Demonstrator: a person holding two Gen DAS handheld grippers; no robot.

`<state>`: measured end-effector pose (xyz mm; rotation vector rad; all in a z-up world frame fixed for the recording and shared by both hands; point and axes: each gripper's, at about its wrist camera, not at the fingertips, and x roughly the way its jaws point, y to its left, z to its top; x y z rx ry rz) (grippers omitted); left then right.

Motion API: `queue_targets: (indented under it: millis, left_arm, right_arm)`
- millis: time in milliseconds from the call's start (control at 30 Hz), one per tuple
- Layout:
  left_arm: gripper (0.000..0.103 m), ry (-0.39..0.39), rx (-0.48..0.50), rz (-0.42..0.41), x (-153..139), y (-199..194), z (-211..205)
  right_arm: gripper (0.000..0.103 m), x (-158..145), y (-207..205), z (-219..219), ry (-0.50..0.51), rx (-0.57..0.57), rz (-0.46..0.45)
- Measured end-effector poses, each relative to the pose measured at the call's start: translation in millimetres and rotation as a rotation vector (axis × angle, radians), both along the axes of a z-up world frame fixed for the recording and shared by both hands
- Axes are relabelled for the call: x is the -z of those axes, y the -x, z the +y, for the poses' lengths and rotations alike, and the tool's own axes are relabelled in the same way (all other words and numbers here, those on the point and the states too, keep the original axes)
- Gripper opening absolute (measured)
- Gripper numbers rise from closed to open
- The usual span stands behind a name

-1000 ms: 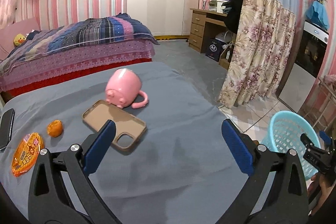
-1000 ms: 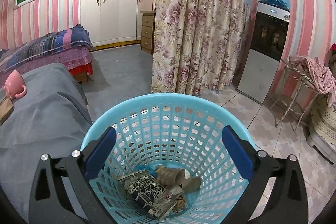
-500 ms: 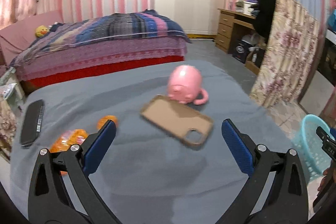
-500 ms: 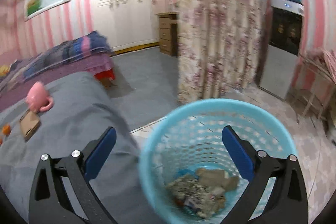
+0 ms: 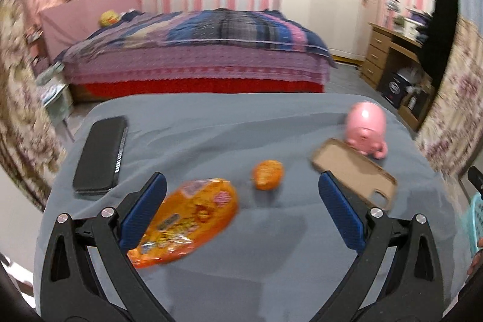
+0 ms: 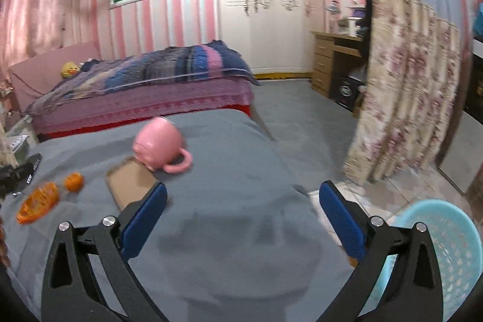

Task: Collect trash
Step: 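Move both tools back over the bed toward the orange snack bag, then grasp the orange snack bag with the left tool while the right tool grasps the orange peel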

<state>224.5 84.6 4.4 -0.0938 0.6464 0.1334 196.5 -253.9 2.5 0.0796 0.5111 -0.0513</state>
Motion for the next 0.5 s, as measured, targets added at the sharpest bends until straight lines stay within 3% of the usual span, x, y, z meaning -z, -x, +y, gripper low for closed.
queue_targets:
  millis: [200, 333, 500]
  left_arm:
    - [0.097, 0.045, -0.107, 0.049, 24, -6, 51]
    - [0.097, 0.057, -0.162, 0.104, 41, -11, 73]
    - [0.097, 0.073, -0.149, 0.188, 67, -21, 82]
  right_arm:
    - [0.099, 13, -22, 38, -0.025, -0.071, 0.047]
    - [0.099, 29, -25, 62, 0.051, -0.115, 0.071]
    - [0.099, 41, -27, 64, 0.036, -0.144, 0.12]
